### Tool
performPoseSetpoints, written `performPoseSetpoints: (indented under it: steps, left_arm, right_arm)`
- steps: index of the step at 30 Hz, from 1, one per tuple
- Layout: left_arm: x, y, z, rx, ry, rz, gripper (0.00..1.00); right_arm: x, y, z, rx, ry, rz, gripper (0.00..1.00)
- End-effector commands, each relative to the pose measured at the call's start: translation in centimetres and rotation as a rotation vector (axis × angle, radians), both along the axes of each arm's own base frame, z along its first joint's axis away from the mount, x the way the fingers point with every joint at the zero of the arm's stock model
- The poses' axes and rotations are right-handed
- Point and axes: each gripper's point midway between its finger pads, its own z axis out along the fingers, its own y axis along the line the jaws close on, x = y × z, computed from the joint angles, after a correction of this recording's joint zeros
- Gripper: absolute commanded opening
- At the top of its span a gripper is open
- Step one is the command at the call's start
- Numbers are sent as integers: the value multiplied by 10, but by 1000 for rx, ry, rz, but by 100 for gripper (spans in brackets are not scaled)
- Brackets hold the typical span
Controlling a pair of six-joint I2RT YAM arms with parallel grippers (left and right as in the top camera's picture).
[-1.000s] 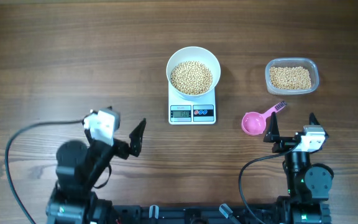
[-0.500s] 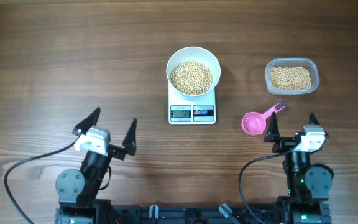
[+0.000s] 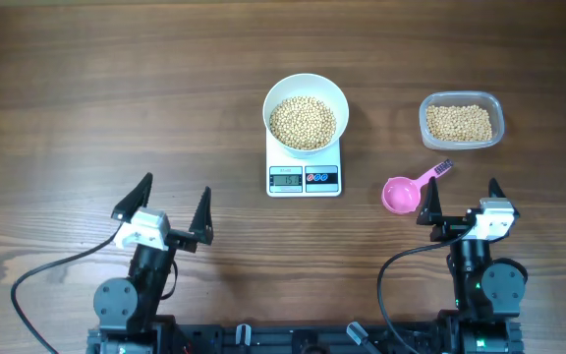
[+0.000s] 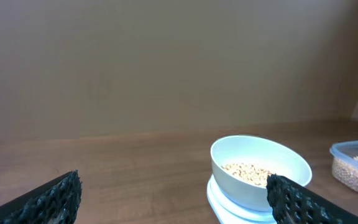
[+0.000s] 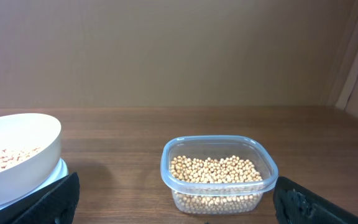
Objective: Scoop item into bowl and weigh 150g on scale
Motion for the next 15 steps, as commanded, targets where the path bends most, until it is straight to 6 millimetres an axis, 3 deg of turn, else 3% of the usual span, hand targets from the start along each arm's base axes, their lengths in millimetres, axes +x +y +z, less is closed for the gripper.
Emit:
performPoseSetpoints:
  steps: [1, 8, 15]
  left_arm:
    - [3, 8, -8, -13, -2, 38, 100]
    - [5, 17, -15, -12, 25, 82, 100]
    - [8, 42, -41, -16, 130, 211, 100]
  right_arm:
    - [-1, 0, 3, -18, -13, 2, 100]
    - [-1, 0, 3, -18, -13, 1, 100]
    - [-1, 0, 3, -18, -13, 2, 100]
